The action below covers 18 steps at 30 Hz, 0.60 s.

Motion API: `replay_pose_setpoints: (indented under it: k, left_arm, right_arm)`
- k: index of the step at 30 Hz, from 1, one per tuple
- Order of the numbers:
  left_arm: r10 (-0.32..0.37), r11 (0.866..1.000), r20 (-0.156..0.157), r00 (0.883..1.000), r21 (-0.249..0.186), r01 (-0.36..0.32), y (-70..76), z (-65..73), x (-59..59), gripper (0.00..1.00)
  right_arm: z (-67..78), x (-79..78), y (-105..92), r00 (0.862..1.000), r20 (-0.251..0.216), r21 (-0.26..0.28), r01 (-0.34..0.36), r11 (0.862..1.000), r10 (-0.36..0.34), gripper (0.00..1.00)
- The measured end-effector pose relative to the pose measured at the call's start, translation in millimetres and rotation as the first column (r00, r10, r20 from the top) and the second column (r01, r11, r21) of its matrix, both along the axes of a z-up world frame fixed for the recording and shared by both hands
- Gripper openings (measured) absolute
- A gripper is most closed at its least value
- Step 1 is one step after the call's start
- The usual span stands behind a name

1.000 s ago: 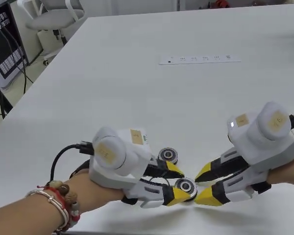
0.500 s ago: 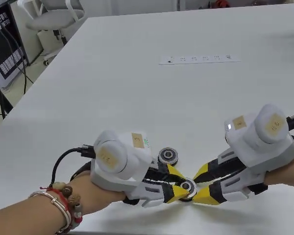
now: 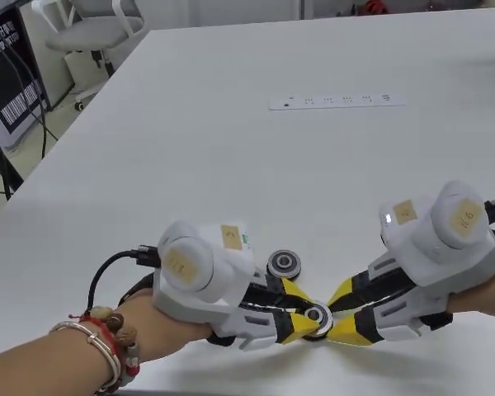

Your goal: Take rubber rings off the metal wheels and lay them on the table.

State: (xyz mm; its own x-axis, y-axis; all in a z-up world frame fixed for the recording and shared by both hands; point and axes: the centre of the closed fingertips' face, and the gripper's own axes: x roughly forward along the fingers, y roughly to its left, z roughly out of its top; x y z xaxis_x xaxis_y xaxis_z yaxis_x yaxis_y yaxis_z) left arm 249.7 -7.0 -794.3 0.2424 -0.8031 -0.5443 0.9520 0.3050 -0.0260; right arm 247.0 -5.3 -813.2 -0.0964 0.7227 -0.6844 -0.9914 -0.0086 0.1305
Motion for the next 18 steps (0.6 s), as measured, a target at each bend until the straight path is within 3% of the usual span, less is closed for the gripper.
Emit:
replay_pose_setpoints:
  k: [10,13,14,18]
  left_arm:
    - [0.008,1.0,-0.003,1.0,-0.005,-0.008,0.4,-0.1,0.8,0.14]
    - [0.007,1.0,-0.001,1.0,-0.004,-0.007,0.6,-0.3,1.1,0.14]
    - [0.007,1.0,-0.001,1.0,-0.004,-0.007,0.6,-0.3,1.1,0.14]
    - [0.006,1.0,-0.002,1.0,-0.005,-0.006,0.7,-0.4,1.2,0.14]
  right_arm:
    - [-0.9,-0.2,-4.4,1.0,0.004,-0.014,-0.015,1.0,0.015,0.07]
    - [-0.9,-0.2,-4.2,1.0,-0.013,-0.017,0.003,1.0,-0.003,0.07]
    - [-1.0,-0.1,-4.3,0.999,-0.043,-0.023,0.03,0.999,-0.031,0.07]
    - [-1.1,0.4,-3.8,0.998,-0.047,-0.018,0.037,0.999,-0.038,0.09]
